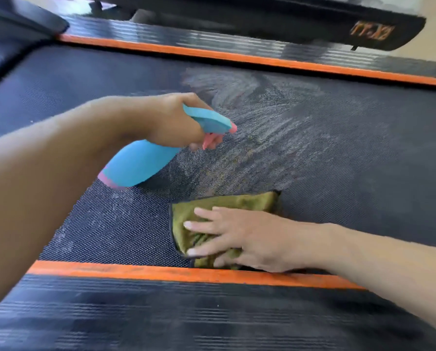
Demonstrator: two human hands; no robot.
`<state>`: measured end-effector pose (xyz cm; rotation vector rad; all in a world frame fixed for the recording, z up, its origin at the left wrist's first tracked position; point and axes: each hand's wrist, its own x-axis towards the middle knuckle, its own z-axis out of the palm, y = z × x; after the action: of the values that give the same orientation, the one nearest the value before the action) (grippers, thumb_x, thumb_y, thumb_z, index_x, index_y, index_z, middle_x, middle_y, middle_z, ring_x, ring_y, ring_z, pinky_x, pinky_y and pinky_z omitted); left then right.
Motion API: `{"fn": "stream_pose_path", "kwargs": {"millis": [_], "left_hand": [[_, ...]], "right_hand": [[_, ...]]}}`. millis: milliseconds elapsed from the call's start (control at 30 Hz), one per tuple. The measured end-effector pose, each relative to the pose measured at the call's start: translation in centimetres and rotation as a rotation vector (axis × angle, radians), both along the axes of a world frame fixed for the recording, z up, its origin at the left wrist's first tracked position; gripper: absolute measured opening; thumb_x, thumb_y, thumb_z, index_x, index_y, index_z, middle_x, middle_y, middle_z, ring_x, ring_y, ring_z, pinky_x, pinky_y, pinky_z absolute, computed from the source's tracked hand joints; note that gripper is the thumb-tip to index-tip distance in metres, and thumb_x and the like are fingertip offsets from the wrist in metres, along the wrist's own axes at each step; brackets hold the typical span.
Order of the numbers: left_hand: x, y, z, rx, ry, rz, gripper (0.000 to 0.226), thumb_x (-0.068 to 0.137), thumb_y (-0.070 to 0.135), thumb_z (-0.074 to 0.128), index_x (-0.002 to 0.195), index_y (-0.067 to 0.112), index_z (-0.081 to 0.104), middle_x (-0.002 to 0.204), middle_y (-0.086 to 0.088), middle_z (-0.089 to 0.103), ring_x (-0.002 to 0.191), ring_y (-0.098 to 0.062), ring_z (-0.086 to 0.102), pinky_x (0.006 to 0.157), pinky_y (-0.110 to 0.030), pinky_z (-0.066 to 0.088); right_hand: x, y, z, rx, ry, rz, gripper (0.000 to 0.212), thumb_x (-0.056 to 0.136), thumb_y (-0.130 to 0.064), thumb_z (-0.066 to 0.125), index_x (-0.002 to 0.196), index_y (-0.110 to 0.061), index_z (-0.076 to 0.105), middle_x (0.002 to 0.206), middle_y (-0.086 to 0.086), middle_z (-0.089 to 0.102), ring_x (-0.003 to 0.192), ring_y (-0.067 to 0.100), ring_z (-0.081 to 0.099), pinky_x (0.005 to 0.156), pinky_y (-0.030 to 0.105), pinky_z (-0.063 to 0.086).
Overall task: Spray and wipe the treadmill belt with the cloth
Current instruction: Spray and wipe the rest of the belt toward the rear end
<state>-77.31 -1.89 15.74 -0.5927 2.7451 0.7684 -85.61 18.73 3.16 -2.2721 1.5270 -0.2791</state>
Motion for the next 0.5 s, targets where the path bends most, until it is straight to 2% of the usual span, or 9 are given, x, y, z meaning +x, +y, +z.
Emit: {"fn": "stream_pose_path", "kwargs": {"millis": [67,133,200,267,300,333,400,433,500], "left_hand": [[-0.3,0.6,0.0,0.011,-0.021,0.011,0.034,0.061,0.027,0.053,0.085,0.035,0.075,0.075,0.024,0.068,0.077,-0.015,0.065,0.071,-0.033,0.056],[-0.6,1.3,-0.1,0.032,-0.049,0.005,0.028,0.065,0.027,0.054,0.081,0.039,0.074,0.079,0.018,0.069,0.077,-0.015,0.064,0.069,-0.031,0.053],[-0.7,1.7,-0.5,0.042,-0.048,0.035,0.033,0.067,0.033,0.056,0.093,0.046,0.073,0.1,0.013,0.069,0.088,-0.018,0.065,0.071,-0.032,0.052],[-0.8,1.7,-0.9,-0.001,-0.027,0.092,0.053,0.063,0.04,0.057,0.115,0.049,0.067,0.116,0.009,0.063,0.099,-0.022,0.064,0.077,-0.033,0.053],[-0.8,1.6,-1.0,-0.008,-0.019,0.084,0.053,0.06,0.04,0.055,0.111,0.049,0.068,0.112,0.01,0.065,0.097,-0.021,0.065,0.078,-0.034,0.054],[-0.9,1.5,-1.1,0.003,-0.02,0.058,0.042,0.06,0.04,0.053,0.098,0.049,0.07,0.102,0.012,0.067,0.091,-0.02,0.066,0.077,-0.034,0.056],[-1.0,1.3,-1.0,0.014,-0.04,0.024,0.025,0.06,0.041,0.051,0.076,0.048,0.069,0.086,0.013,0.066,0.081,-0.017,0.066,0.071,-0.033,0.055],[-1.0,1.4,-0.8,0.026,-0.047,0.018,0.023,0.058,0.043,0.051,0.072,0.047,0.068,0.085,0.013,0.066,0.08,-0.017,0.066,0.069,-0.031,0.053],[-1.6,1.5,-0.7,0.03,-0.058,0.002,0.023,0.053,0.049,0.054,0.072,0.043,0.065,0.087,0.012,0.067,0.08,-0.018,0.067,0.066,-0.03,0.049]], "right_hand": [[-0.7,-0.1,0.6,0.009,-0.003,0.089,0.041,0.1,-0.027,0.05,0.141,-0.025,0.051,0.157,0.002,0.031,0.149,0.02,0.013,0.121,0.031,0.008],[-3.6,-1.0,0.9,0.056,-0.016,0.019,0.042,0.099,-0.026,0.052,0.141,-0.024,0.05,0.156,-0.002,0.033,0.148,0.015,0.015,0.121,0.033,0.01],[-7.4,-2.3,1.2,0.056,-0.005,-0.218,0.045,0.099,-0.028,0.053,0.144,-0.026,0.047,0.156,-0.012,0.029,0.148,0.006,0.013,0.121,0.037,0.013],[-8.8,-3.3,1.7,0.081,0.013,-0.394,0.048,0.098,-0.032,0.052,0.145,-0.029,0.043,0.155,-0.018,0.025,0.148,0.004,0.01,0.121,0.041,0.015],[-8.0,-3.3,1.7,0.089,0.024,-0.387,0.048,0.098,-0.034,0.052,0.145,-0.029,0.044,0.156,-0.015,0.024,0.148,0.007,0.009,0.121,0.042,0.015],[-6.6,-3.0,1.6,0.095,0.025,-0.314,0.046,0.099,-0.033,0.052,0.144,-0.028,0.045,0.157,-0.01,0.025,0.149,0.013,0.01,0.121,0.041,0.013],[-2.4,-1.2,1.6,0.061,0.023,-0.091,0.043,0.098,-0.03,0.052,0.141,-0.025,0.051,0.157,0.001,0.029,0.149,0.021,0.011,0.121,0.036,0.009],[-0.9,-0.1,1.4,0.04,0.027,0.004,0.042,0.099,-0.029,0.051,0.141,-0.025,0.051,0.158,0.001,0.029,0.149,0.021,0.01,0.121,0.033,0.007],[-0.3,1.5,1.2,0.048,-0.002,0.063,0.04,0.101,-0.026,0.049,0.141,-0.027,0.05,0.158,-0.004,0.029,0.15,0.014,0.007,0.122,0.029,0.006]]}}
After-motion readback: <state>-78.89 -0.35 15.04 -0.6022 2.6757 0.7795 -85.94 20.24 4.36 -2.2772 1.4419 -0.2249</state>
